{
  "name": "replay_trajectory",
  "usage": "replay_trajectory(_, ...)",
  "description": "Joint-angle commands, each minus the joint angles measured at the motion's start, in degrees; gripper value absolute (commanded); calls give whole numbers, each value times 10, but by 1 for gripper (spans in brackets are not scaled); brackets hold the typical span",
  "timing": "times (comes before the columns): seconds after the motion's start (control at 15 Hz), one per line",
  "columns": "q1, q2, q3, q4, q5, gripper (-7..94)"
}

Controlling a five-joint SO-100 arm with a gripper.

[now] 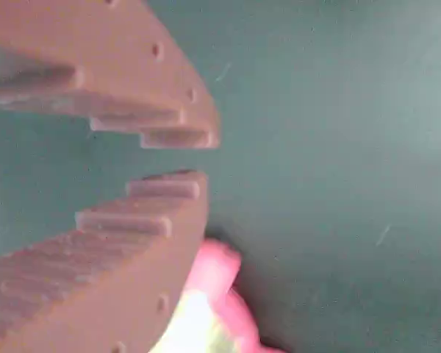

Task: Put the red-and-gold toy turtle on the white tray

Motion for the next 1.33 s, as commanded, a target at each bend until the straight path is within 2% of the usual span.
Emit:
replay_trajectory(0.0, 48, -161, -268, 101, -87, 0)
replay_trajectory(0.27, 80, -345, -581, 243, -183, 0)
replay_trajectory(0.87, 86, -477, -640, 225, -264, 2)
replay_trajectory(0.93, 91, -490, -650, 224, -268, 9)
replay_trajectory(1.27, 99, -541, -712, 231, -286, 28)
